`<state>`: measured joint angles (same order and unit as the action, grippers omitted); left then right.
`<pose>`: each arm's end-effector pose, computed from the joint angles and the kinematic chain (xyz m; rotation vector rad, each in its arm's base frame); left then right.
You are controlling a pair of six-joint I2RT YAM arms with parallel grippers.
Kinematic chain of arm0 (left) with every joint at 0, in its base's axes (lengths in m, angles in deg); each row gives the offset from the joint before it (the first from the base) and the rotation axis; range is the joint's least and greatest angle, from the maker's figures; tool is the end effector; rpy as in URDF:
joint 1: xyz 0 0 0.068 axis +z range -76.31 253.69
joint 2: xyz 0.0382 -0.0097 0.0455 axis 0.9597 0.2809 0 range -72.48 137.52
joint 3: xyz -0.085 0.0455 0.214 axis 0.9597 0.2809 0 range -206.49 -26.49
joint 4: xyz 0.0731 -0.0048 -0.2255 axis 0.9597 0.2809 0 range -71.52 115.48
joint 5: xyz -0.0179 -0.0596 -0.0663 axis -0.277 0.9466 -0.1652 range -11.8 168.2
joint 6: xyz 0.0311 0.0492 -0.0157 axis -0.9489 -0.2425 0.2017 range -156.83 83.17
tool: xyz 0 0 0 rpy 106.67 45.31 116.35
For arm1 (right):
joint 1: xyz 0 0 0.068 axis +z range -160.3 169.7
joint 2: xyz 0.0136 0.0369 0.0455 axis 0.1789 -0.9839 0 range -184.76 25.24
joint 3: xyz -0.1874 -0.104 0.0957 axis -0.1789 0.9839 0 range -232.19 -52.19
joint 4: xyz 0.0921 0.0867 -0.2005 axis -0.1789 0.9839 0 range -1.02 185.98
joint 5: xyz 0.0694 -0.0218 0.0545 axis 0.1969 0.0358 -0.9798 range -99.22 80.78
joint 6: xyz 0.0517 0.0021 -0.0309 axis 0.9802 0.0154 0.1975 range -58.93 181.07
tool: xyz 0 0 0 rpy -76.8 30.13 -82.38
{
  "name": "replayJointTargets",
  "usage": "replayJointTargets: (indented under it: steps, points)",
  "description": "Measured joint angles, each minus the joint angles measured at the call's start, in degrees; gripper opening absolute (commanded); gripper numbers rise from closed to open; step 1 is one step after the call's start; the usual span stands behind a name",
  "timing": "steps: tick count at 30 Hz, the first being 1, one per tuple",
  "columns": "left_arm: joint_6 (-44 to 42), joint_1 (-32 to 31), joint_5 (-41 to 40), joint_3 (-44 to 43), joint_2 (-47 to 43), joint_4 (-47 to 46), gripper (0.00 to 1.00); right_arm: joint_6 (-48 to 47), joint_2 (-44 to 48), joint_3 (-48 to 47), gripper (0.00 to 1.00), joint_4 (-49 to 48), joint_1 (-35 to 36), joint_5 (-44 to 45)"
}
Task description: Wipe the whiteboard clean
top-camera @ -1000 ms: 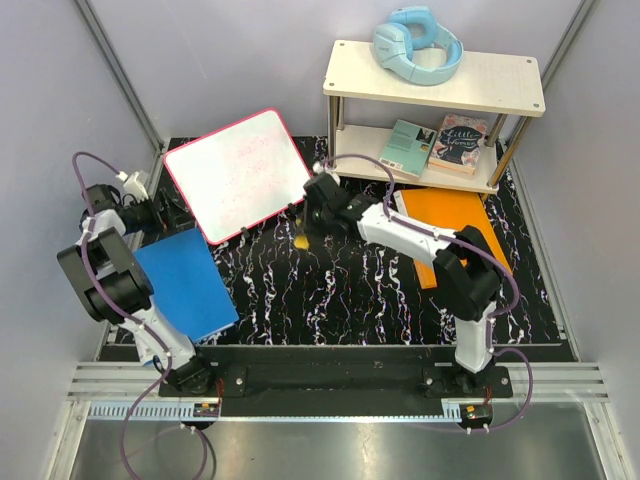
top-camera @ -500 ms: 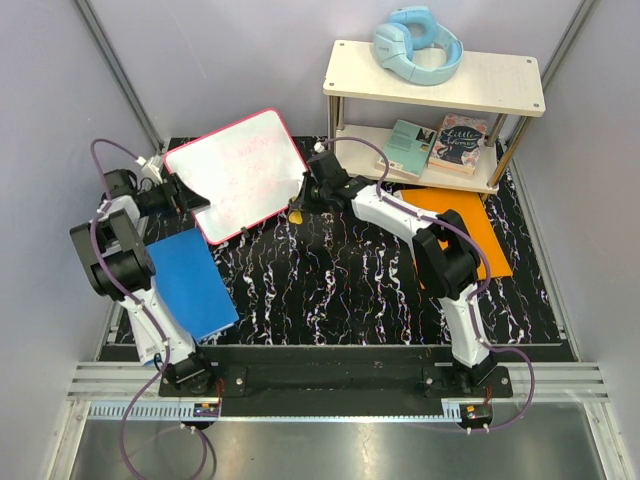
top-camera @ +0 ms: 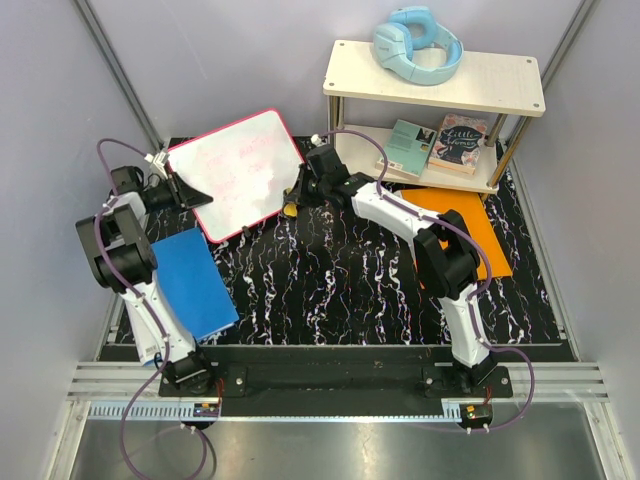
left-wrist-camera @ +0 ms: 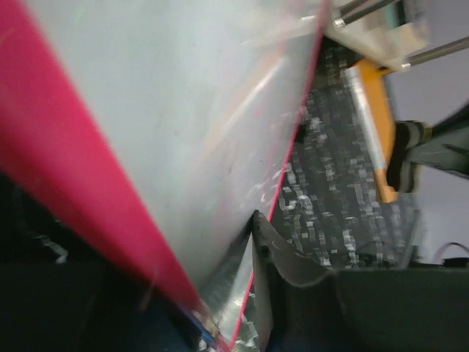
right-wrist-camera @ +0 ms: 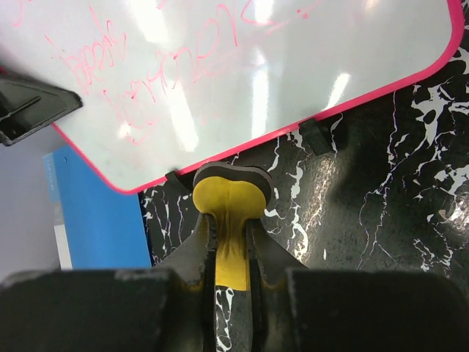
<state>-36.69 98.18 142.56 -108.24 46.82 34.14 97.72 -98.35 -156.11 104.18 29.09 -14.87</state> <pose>0.3768 0.1275 0.1486 -0.0182 2.1074 -1.1242 0.3585 0.3001 0.2155 -0.1148 2.3057 0.8317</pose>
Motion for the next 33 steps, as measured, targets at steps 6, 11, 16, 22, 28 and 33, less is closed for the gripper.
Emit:
replayJointTargets:
  steps: [6,11,16,22,28,33]
  points:
    - [0.68,-0.28,10.32,-2.40,0.17,0.59,0.00,-0.46,0.00,0.00,0.00,-0.33,0.00,-0.07]
    - [-0.72,-0.39,10.75,-2.56,0.33,2.12,0.00,-0.85,0.02,0.02,0.00,-0.37,0.00,-0.07]
    - [-4.68,0.07,11.10,-4.57,0.68,7.06,0.00,-0.90,0.02,0.26,0.00,-0.42,0.00,-0.11]
    - [-16.55,-0.28,10.03,-13.22,2.40,22.58,0.00,-0.98,0.09,1.38,0.00,-0.48,0.00,-0.61]
    - [-25.05,-0.33,10.29,-15.63,2.43,29.03,0.00,-0.96,0.09,1.84,0.00,-0.74,-0.02,-1.36]
    - [-26.91,-0.33,10.23,-16.90,2.82,30.97,0.00,-1.03,0.09,1.90,0.00,-0.83,-0.02,-1.40]
